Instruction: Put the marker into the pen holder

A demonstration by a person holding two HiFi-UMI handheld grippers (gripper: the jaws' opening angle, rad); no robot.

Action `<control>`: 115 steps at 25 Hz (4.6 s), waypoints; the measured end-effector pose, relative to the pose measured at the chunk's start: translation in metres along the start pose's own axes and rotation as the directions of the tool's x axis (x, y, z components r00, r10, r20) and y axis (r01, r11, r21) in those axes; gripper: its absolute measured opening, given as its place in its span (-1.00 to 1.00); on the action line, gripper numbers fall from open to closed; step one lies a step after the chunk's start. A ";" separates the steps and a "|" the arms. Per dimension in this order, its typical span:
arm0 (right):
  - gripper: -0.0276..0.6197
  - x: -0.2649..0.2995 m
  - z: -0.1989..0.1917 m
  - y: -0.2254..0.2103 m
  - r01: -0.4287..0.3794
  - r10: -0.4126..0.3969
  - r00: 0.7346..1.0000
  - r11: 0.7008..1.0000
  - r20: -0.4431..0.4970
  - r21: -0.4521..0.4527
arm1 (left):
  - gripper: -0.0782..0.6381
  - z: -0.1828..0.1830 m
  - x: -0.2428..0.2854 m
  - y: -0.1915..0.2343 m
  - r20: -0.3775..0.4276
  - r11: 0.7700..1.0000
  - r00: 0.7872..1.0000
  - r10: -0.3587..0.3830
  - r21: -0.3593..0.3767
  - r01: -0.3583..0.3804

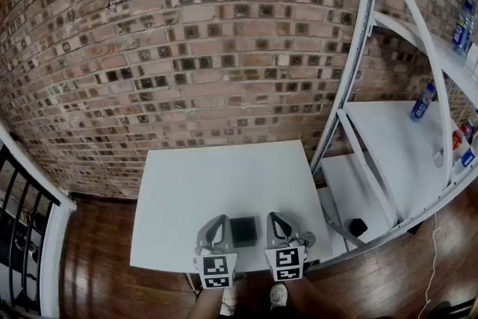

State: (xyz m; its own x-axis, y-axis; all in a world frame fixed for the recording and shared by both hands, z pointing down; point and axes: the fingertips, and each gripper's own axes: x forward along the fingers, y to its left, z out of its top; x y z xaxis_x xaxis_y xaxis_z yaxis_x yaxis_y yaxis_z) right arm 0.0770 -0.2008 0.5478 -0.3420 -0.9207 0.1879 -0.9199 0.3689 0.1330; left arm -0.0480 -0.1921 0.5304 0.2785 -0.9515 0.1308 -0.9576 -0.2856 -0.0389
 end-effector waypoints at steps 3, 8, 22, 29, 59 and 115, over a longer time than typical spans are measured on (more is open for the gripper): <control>-0.91 0.009 -0.025 -0.003 0.011 -0.009 0.996 1.000 -0.090 0.014 | -0.74 -0.002 0.003 0.003 -0.004 1.000 1.000 0.003 0.001 -0.003; -0.91 0.020 -0.077 -0.008 0.015 -0.008 0.961 1.000 -0.276 0.024 | -0.74 -0.004 0.006 0.006 -0.012 1.000 1.000 0.005 0.003 -0.005; -0.67 0.055 -0.201 -0.011 0.003 0.041 0.765 0.998 -0.643 0.067 | -0.74 -0.010 0.010 0.022 -0.039 0.999 0.999 0.029 -0.012 -0.030; -0.67 0.061 -0.224 -0.013 -0.005 0.088 0.707 0.993 -0.702 0.120 | -0.74 -0.015 0.009 0.028 -0.050 0.999 0.998 0.042 -0.013 -0.043; -0.78 0.039 -0.006 -0.021 -0.005 0.015 0.996 0.994 -0.091 0.112 | -0.74 0.004 0.006 0.020 0.006 0.999 1.000 0.029 -0.025 -0.029; -0.78 0.063 0.019 0.067 -0.006 0.004 1.000 0.999 0.028 0.043 | -0.74 0.007 -0.003 0.060 0.051 1.000 0.999 -0.004 -0.009 0.005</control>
State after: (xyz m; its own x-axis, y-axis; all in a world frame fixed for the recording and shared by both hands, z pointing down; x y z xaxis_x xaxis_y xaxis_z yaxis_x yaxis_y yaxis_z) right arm -0.0100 -0.2363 0.5505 -0.3513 -0.9223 0.1608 -0.9254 0.3682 0.0900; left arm -0.1058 -0.2076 0.5211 0.2858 -0.9549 0.0803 -0.9569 -0.2888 -0.0290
